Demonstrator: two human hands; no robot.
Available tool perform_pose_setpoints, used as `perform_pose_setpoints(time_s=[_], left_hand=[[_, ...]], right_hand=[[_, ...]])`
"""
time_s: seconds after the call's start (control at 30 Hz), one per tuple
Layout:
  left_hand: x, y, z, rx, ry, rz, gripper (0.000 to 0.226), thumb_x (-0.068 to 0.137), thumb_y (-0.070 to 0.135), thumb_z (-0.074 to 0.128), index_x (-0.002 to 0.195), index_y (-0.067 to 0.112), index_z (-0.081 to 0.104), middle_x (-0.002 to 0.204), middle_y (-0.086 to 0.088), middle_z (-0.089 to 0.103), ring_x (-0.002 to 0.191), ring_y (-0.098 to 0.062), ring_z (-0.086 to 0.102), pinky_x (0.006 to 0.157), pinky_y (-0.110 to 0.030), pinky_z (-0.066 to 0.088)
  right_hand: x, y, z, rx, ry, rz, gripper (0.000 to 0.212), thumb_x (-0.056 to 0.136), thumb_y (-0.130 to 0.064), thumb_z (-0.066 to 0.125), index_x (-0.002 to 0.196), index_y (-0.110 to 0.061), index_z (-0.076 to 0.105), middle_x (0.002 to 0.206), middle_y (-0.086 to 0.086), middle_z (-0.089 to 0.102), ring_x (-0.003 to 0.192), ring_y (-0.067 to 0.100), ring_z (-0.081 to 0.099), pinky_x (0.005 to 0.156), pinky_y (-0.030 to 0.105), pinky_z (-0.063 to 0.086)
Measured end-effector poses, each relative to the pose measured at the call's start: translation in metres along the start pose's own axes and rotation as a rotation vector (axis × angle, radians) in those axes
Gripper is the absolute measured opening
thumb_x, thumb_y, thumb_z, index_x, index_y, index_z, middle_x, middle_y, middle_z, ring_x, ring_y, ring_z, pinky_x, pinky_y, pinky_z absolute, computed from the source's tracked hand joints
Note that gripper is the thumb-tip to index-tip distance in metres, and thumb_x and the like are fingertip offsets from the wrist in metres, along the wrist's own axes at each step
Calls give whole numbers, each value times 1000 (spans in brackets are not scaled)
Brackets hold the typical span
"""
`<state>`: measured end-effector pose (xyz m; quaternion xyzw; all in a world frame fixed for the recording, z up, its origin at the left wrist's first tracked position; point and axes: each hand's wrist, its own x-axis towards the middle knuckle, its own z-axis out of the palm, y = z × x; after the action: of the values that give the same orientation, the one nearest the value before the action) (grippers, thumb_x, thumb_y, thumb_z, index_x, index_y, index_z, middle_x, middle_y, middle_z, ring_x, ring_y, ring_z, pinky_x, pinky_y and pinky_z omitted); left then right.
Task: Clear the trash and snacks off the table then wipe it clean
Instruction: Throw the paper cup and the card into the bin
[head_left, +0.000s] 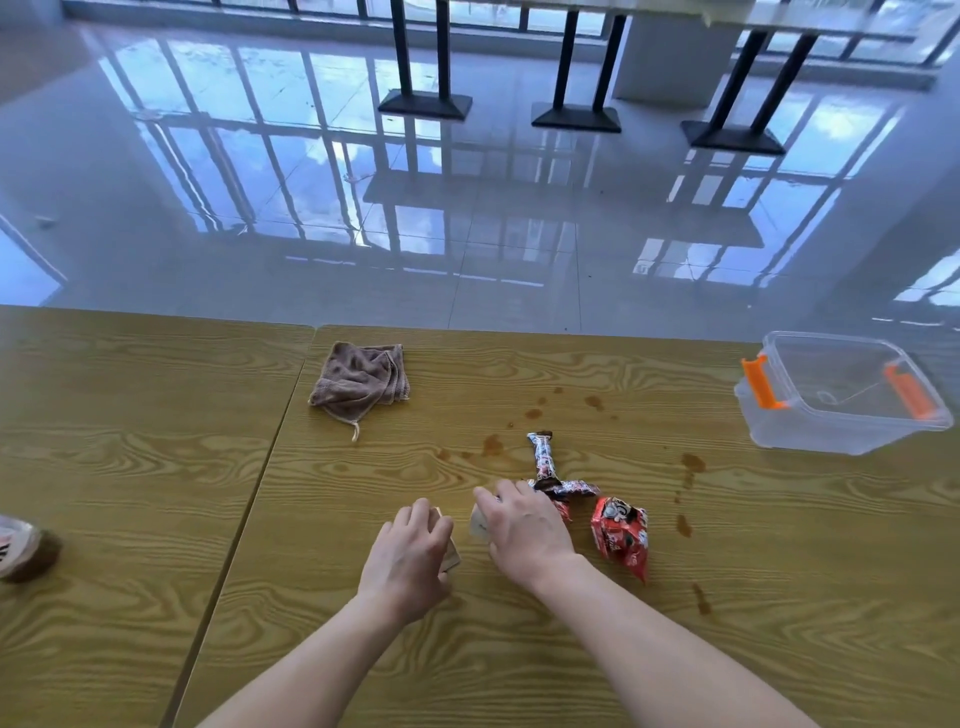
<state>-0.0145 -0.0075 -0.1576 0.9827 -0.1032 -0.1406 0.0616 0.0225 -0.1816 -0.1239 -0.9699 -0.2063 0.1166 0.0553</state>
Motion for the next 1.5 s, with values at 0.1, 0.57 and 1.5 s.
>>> perform_pose_setpoints(time_s=[0.1, 0.57, 1.5], left_hand=[[0, -1, -9, 8, 31, 36, 52, 69, 31, 64, 118, 19, 53, 117, -4, 47, 101, -26, 48, 76, -34, 44], [2, 41, -43, 63, 119, 396, 53, 69, 32, 63, 119, 15, 53, 126, -11, 46, 108, -32, 49, 81, -39, 47], [-216, 377, 85, 140, -78, 1125, 55, 75, 36, 66, 125, 21, 51, 125, -5, 46, 110, -26, 49, 82, -36, 49]], right_hand=[[-7, 2, -8, 17, 15, 51, 44, 86, -11, 58, 129, -17, 49, 119, 10, 57, 107, 30, 52, 90, 40, 46], [-90, 4, -31, 93, 146, 435, 50, 86, -18, 58, 135, -21, 47, 124, 7, 57, 110, 28, 53, 90, 36, 45], [-554, 42, 118, 449, 237, 1322, 56, 85, -26, 62, 138, -21, 46, 128, 6, 56, 116, 31, 52, 89, 37, 50]])
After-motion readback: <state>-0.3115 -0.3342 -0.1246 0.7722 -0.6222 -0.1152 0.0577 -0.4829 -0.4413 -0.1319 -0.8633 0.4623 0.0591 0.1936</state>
